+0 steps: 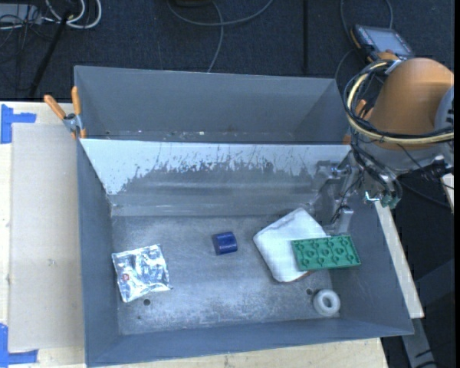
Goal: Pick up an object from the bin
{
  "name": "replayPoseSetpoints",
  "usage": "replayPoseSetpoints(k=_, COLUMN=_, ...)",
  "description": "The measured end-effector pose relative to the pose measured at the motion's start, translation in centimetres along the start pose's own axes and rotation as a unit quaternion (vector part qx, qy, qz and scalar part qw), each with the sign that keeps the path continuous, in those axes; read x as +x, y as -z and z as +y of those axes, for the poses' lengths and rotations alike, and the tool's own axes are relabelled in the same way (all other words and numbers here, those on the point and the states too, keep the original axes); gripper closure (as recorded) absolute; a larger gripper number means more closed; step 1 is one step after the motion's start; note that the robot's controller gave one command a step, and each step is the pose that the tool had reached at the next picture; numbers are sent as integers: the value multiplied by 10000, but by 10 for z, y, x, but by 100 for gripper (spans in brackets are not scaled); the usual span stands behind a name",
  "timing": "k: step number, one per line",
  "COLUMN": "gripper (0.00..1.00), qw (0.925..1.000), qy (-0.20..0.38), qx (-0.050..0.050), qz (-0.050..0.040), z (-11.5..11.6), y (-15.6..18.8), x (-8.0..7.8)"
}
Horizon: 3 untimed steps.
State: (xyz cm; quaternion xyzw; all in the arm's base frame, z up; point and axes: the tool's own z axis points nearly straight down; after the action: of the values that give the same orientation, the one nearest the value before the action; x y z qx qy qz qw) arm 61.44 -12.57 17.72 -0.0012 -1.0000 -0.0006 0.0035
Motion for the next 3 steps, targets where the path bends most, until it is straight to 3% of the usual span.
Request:
replayPoseSetpoints(k=1, gripper=0, qw=9999, qy=86, qx=-3, qz=-73, z=-10, y=-91, x=66)
replayPoseSetpoints(k=2, gripper=0, qw=9992, qy=342, qx=36, qz=-186, z=-3, y=-99, x=96)
replayPoseSetpoints(k=3, gripper=0, qw=9998, qy=103, qx=45, qz=-161, z=5, y=-101, x=111)
